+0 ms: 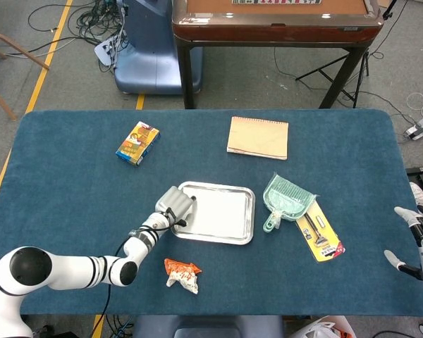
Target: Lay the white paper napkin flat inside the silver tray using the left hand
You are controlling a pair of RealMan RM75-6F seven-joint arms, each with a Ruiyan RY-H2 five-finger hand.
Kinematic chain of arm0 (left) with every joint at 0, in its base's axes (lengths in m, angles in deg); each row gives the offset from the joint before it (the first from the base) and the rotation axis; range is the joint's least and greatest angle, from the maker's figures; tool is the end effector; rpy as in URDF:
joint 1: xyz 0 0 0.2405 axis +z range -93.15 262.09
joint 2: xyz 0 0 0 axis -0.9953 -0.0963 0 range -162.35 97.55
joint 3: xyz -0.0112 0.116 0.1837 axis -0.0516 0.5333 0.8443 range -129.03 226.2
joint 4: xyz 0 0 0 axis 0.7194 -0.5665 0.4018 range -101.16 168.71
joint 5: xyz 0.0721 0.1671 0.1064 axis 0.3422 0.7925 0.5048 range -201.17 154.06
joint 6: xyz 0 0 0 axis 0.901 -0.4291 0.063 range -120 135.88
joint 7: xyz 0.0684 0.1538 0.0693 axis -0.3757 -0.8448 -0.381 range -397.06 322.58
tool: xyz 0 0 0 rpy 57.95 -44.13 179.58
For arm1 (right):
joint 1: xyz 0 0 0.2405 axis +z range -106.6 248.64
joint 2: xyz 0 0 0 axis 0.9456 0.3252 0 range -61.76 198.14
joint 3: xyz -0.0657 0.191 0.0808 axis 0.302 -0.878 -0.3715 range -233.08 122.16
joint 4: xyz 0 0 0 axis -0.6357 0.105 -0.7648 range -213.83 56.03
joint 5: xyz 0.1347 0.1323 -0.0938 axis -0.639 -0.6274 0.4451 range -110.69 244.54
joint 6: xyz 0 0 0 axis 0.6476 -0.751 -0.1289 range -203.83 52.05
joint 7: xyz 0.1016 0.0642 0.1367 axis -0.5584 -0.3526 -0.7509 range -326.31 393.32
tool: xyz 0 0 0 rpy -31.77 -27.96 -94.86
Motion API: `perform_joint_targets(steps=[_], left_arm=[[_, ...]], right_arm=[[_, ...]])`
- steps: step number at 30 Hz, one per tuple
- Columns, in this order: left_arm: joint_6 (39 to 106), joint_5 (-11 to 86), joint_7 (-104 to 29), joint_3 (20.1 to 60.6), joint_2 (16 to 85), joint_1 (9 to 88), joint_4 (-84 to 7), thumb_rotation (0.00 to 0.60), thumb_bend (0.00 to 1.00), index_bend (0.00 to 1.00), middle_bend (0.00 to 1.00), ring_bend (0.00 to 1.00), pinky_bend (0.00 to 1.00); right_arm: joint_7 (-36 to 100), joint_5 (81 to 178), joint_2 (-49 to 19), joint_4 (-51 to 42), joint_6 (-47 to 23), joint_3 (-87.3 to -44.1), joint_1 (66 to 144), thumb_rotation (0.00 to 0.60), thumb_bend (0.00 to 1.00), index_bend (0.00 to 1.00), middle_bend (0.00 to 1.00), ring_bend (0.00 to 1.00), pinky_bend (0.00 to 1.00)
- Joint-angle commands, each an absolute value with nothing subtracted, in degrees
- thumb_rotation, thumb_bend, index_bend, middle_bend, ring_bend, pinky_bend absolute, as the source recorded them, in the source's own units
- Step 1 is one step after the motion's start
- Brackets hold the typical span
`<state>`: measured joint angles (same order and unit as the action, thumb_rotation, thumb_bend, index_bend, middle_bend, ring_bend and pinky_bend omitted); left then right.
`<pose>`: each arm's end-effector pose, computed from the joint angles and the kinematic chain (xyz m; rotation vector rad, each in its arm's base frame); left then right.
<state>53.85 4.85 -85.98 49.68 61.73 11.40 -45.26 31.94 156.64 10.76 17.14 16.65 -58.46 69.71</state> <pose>-0.0543 0.3715 -0.0977 -2.2082 -0.5467 -0.4107 -0.2738 -0.1859 0.1849 1.3213 -0.8217 0.9254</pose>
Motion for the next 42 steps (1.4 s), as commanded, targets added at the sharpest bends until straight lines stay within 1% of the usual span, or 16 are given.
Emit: perform_joint_targets(steps=[1,7,17,21,27,32,36,40,41,42], left_arm=[[54.0,5.2,-86.0,49.6,61.9,11.4,-45.2,0.249,0.47,0.21,1.00,1.00,1.00],[54.7,6.5,-84.6,48.9,61.1,12.1,-45.8,0.251,0.47,0.21,1.00,1.00,1.00],[59.7,13.4,-77.7,47.9,53.4,17.4,-53.2,0.249,0.47,0.18,1.00,1.00,1.00],[64.0,16.9,-74.1,47.5,50.0,21.0,-56.3,0.249,0.47,0.17,0.94,0.97,1.00],[67.2,18.3,-70.4,47.0,45.0,25.5,-59.1,0.250,0.47,0.16,0.88,0.90,1.00],[70.3,19.5,-67.2,47.0,41.0,29.9,-61.8,0.251,0.47,0.16,0.74,0.75,0.99],[73.0,20.8,-64.9,48.0,38.5,34.0,-63.7,0.268,0.47,0.16,0.63,0.65,0.98],[76.7,22.7,-62.5,49.2,36.4,38.8,-65.3,0.268,0.47,0.16,0.52,0.54,0.84],[77.8,23.1,-61.6,49.3,35.8,40.0,-65.8,0.291,0.47,0.16,0.48,0.50,0.79],[79.3,23.8,-60.6,49.5,35.2,41.7,-66.4,0.311,0.47,0.16,0.47,0.48,0.76]], right_arm=[[32.0,156.6,10.8,17.2,16.6,-58.5,69.7,0.600,0.16,0.20,0.26,0.11,0.17],[32.0,156.6,10.9,17.3,16.7,-58.5,69.6,0.600,0.16,0.20,0.26,0.11,0.17],[32.5,156.9,11.1,17.7,16.1,-58.9,70.3,0.600,0.16,0.20,0.26,0.11,0.17],[32.7,157.0,11.2,18.0,15.8,-58.9,70.6,0.600,0.16,0.20,0.26,0.11,0.17],[33.2,157.4,11.1,18.4,15.0,-59.0,71.3,0.600,0.16,0.20,0.26,0.11,0.17],[33.4,157.9,11.1,18.5,14.2,-59.1,72.1,0.600,0.16,0.20,0.26,0.11,0.17],[33.4,158.2,11.7,18.6,12.6,-58.7,72.9,0.600,0.16,0.20,0.26,0.11,0.17],[33.6,158.7,12.4,19.0,11.6,-58.5,73.6,0.600,0.16,0.20,0.26,0.12,0.17],[33.6,158.8,12.6,19.0,11.4,-58.5,73.7,0.600,0.16,0.20,0.25,0.11,0.17],[33.6,159.0,12.8,19.1,11.2,-58.4,73.9,0.600,0.16,0.20,0.25,0.12,0.17]])
